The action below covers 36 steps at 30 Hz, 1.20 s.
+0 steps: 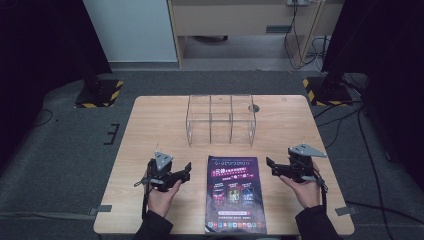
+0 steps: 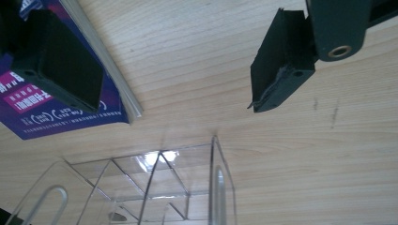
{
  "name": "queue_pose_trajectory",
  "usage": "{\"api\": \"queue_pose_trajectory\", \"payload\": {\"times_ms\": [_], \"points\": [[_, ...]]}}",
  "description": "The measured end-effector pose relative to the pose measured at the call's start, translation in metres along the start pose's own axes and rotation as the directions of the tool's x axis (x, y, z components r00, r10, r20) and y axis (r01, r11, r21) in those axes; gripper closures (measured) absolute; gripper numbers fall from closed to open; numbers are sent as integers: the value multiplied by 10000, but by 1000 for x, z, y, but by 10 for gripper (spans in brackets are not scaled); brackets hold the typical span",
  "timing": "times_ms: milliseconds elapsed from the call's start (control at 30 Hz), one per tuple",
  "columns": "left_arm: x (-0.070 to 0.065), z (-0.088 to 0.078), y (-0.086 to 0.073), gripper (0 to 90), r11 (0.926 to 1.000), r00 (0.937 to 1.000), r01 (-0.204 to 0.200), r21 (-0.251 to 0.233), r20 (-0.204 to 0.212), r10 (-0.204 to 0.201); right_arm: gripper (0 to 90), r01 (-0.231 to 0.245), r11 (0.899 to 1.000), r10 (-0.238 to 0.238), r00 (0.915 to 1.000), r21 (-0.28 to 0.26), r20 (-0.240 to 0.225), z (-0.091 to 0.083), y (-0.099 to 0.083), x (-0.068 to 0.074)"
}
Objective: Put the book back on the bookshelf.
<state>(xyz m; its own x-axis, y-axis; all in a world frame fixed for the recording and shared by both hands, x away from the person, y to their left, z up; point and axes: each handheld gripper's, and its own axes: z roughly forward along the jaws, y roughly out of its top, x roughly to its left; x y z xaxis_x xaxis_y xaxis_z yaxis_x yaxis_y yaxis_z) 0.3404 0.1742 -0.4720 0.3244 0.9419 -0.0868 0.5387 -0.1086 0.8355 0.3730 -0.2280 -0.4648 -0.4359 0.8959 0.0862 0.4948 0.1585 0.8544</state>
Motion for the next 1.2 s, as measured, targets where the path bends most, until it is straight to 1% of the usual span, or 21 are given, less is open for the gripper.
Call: {"api": "queue_pose_trajectory", "payload": {"times_ms": [67, 133, 167, 200, 267, 367, 600, 767, 967, 1067, 1200], "points": [[-3, 2, -2, 177, 9999, 9999, -102, 115, 73, 101, 73, 30, 10000, -30, 10000, 40, -29, 1, -1, 2], [-5, 4, -5, 182, 9998, 9999, -69, 170, 145, 67, 78, -6, 10000, 7, 10000, 67, -66, 2, -3, 4], [-7, 5, -6, 189, 9997, 9998, -69, 228, 192, 65, 83, 104, 9999, -103, 9999, 95, -86, 3, -4, 4], [-10, 7, -9, 207, 9994, 9995, -152, 325, 271, 143, 86, 147, 9998, -145, 9998, 156, -121, 4, -6, 6], [-11, 8, -10, 210, 9992, 9994, -163, 357, 327, 151, 87, 158, 9997, -156, 9998, 197, -117, 4, -8, 6], [-16, 11, -14, 218, 9983, 9988, -301, 503, 397, 281, 90, 245, 9989, -239, 9996, 393, -140, 8, -15, 8], [-23, 15, -18, 230, 9975, 9981, -328, 631, 548, 294, 93, 234, 9982, -219, 9994, 550, -276, 10, -21, 11], [-29, 20, -22, 232, 9951, 9966, -408, 899, 751, 341, 98, 191, 9979, -169, 9992, 612, -367, 11, -26, 13], [-39, 26, -27, 235, 9921, 9943, -499, 1150, 994, 385, 102, 312, 9968, -275, 9983, 733, -509, 14, -31, 17], [-41, 28, -29, 237, 9915, 9938, -499, 1205, 1049, 372, 102, 262, 9967, -221, 9983, 766, -534, 16, -32, 18], [-46, 31, -30, 240, 9902, 9923, -581, 1271, 1159, 433, 108, 361, 9960, -309, 9975, 823, -638, 17, -34, 21]]}}
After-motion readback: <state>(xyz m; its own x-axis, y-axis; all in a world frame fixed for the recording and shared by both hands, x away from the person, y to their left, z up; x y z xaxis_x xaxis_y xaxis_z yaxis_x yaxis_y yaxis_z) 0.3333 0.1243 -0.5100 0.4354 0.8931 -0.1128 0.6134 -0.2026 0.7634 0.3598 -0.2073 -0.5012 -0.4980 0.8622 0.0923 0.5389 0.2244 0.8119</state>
